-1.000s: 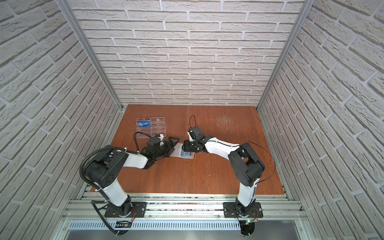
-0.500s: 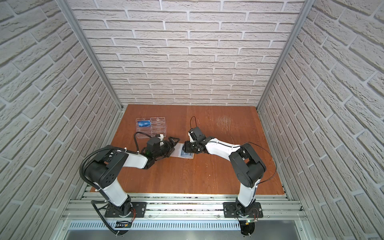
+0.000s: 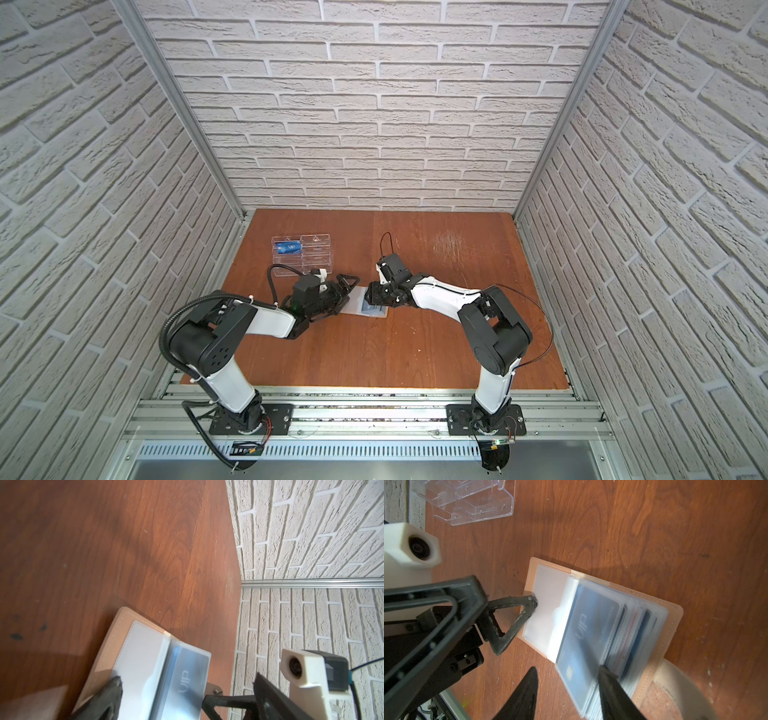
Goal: Take the credit cards out of the card holder
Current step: Flip over the card slot in the card holder.
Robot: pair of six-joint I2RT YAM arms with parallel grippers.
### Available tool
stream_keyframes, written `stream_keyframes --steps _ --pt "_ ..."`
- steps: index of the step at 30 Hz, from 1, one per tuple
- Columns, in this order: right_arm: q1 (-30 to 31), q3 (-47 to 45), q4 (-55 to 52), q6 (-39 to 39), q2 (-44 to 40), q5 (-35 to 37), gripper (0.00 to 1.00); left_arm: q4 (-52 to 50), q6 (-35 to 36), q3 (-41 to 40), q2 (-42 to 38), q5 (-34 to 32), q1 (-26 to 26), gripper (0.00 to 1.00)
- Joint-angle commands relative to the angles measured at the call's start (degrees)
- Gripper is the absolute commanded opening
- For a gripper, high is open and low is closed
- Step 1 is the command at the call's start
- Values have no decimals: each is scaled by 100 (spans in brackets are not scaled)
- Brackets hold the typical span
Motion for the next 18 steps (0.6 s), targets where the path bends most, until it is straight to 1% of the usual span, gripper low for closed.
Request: stream_keyframes --steps 1,12,18 --pt "2 -29 113 -10 -165 -3 50 114 71 -113 29 -26 43 98" --pt "4 23 214 34 -149 -120 56 140 58 -107 63 -21 28 98" --pt "20 61 233 63 -163 -144 57 133 59 -116 54 -13 34 98"
